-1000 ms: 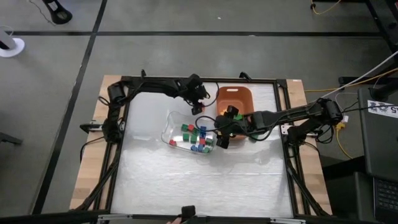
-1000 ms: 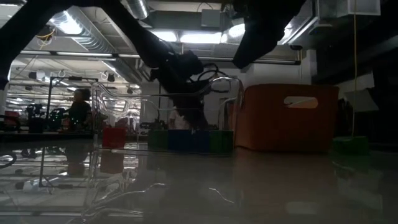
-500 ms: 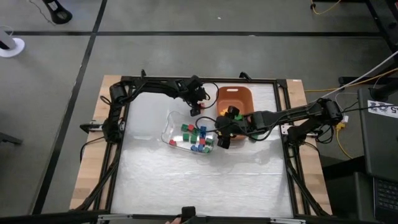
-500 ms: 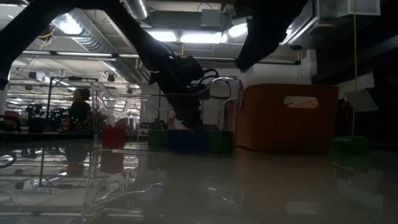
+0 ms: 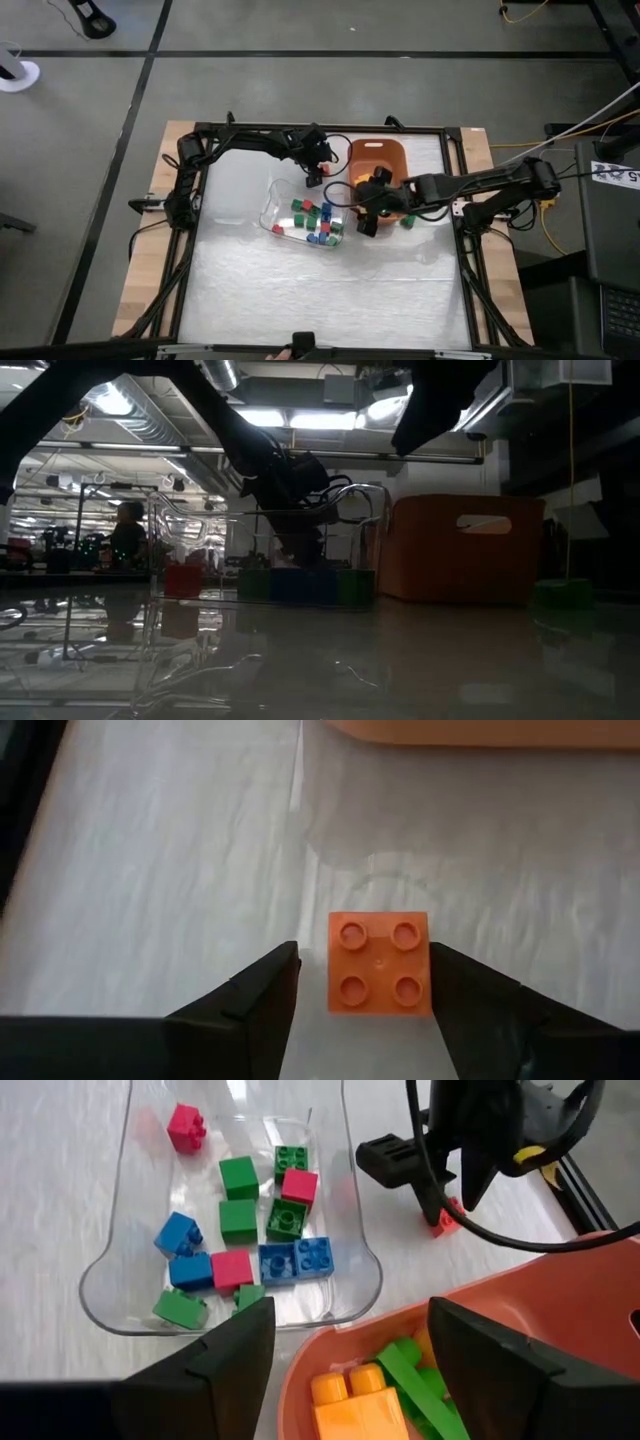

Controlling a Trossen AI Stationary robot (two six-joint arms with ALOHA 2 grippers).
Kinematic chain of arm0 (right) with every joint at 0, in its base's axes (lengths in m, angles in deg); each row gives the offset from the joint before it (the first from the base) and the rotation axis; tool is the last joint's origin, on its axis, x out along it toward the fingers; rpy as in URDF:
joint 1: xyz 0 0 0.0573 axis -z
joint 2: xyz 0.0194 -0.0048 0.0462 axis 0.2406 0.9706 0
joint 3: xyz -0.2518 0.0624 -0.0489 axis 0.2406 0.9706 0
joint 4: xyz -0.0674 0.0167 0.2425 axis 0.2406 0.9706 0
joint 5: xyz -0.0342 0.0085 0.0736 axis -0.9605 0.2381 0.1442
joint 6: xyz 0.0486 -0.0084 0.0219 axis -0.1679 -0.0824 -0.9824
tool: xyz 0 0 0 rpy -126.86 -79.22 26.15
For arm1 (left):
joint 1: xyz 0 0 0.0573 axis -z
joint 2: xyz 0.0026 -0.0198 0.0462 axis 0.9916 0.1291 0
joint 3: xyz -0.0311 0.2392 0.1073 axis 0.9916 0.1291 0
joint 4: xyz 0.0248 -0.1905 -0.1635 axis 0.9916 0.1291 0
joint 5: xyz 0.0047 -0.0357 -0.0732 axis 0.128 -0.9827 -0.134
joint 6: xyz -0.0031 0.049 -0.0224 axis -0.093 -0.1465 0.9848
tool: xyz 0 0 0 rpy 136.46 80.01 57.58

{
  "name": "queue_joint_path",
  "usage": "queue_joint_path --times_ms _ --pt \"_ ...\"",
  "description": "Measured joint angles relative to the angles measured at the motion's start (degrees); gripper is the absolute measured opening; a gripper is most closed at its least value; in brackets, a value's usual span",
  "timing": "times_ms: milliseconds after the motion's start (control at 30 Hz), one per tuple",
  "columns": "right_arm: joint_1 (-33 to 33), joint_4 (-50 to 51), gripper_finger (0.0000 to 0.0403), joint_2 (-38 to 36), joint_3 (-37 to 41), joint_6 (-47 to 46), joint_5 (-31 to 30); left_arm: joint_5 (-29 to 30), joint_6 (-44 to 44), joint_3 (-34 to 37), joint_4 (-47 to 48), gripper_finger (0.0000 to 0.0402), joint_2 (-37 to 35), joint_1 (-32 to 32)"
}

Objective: Sort blocks by size
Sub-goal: Put the small orange game piece into the transparent bin

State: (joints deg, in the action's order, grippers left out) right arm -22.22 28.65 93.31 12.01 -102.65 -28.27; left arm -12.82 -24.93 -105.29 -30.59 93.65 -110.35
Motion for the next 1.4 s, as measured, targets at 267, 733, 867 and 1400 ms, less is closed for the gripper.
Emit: queue_joint_path --times_ms 267,733,867,1400 --pt "0.0 0.0 0.026 -0.6 0.0 0.0 0.0 1.1 -1.3 0.0 0.2 0.0145 0.0 0.2" --pt "0.0 15.5 0.0259 -5.4 0.0 -9.4 -0.2 1.3 -3.4 -0.5 2.5 0.0122 -3.9 0.7" --pt "0.0 23.5 0.0259 -7.7 0.0 -16.7 -0.8 1.7 -3.3 -3.9 6.7 0.0121 -7.6 0.8" --pt "-6.1 40.0 0.0259 -9.4 10.1 -52.2 2.2 -6.2 4.4 -8.2 37.9 0.0127 -22.2 9.9"
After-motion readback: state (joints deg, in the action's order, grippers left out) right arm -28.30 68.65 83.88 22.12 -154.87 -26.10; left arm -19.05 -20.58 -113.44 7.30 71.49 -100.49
